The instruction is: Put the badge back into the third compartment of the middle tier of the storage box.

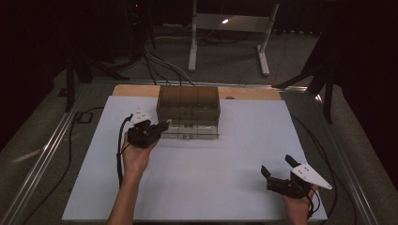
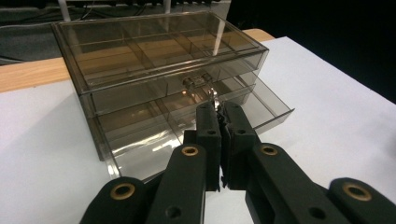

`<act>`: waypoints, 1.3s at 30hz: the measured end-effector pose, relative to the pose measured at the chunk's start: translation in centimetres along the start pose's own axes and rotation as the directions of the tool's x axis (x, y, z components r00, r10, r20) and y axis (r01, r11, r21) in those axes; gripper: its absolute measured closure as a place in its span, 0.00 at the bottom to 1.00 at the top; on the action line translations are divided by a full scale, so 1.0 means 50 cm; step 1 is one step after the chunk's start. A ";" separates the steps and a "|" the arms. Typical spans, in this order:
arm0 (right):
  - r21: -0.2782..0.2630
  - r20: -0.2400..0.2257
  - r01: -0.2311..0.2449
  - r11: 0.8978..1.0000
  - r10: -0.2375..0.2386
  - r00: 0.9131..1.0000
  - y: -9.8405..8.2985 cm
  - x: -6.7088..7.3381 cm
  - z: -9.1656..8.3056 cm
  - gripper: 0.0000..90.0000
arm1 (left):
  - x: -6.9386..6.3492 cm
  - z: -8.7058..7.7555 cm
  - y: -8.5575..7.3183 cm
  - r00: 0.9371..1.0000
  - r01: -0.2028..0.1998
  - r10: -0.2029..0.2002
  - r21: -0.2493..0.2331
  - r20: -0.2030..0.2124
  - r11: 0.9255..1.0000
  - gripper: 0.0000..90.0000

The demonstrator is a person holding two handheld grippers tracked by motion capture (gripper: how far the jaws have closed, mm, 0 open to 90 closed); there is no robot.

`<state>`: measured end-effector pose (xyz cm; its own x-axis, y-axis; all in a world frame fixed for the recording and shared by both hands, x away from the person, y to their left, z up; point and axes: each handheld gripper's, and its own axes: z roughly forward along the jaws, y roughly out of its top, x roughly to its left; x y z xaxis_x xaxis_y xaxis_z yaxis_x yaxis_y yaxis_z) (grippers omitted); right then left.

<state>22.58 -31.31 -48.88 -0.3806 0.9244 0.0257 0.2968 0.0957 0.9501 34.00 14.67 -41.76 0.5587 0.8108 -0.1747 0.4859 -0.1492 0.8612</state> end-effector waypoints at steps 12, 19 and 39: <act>0.001 0.000 0.000 1.000 0.000 1.000 0.000 -0.001 0.000 0.00 | -0.012 0.022 0.007 1.000 -0.001 0.001 -0.001 0.025 1.000 0.98; 0.000 0.000 0.001 1.000 -0.001 1.000 0.000 -0.001 -0.001 0.00 | -0.016 0.030 0.009 0.999 -0.004 0.004 -0.005 0.037 1.000 0.98; -0.001 0.001 0.004 1.000 -0.004 1.000 0.000 -0.001 -0.001 0.00 | -0.030 0.062 0.014 0.998 0.004 -0.004 0.000 0.064 1.000 0.98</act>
<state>22.58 -31.36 -48.86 -0.3813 0.9242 0.0214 0.2944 0.0995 0.9505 35.57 11.58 -42.38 0.5985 0.7735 -0.2084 0.4884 -0.1462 0.8603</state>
